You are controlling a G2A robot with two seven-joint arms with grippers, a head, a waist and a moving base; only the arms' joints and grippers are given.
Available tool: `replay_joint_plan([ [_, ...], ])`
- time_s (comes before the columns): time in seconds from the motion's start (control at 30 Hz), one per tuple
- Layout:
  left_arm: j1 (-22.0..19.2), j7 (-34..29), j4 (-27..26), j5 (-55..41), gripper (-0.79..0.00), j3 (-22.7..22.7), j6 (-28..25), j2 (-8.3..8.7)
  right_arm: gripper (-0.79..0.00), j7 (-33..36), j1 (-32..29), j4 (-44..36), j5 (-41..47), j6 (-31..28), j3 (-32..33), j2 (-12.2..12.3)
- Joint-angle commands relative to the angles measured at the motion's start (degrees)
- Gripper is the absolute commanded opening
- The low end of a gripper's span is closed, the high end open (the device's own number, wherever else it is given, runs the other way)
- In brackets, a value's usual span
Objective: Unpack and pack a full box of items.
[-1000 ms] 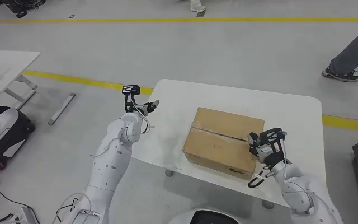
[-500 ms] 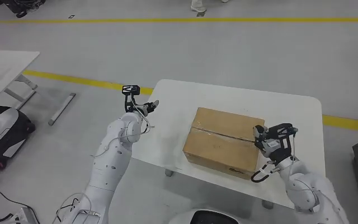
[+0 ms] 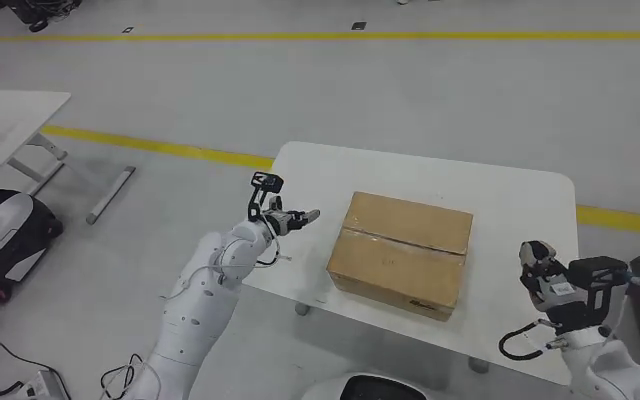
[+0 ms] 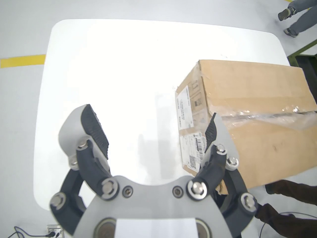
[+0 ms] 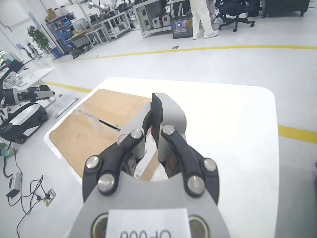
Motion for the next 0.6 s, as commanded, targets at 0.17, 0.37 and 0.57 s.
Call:
replay_joint_plan([
  [0.17, 0.98, 0.15, -1.07, -0.48, 0.000, -0.01, -0.99, 0.07, -0.776, 0.13, -0.51, -0.21, -0.02, 0.55, 0.07, 0.03],
  [0.37, 0.95, 0.14, -1.04, -0.46, 0.000, -0.01, -0.96, 0.07, -0.458, 0.13, -0.50, -0.21, -0.01, 0.52, 0.06, 0.03],
  [0.57, 0.96, 0.14, -1.04, -0.46, -0.001, -0.01, -0.96, 0.06, -0.154, 0.13, -0.50, -0.21, -0.01, 0.52, 0.06, 0.03],
])
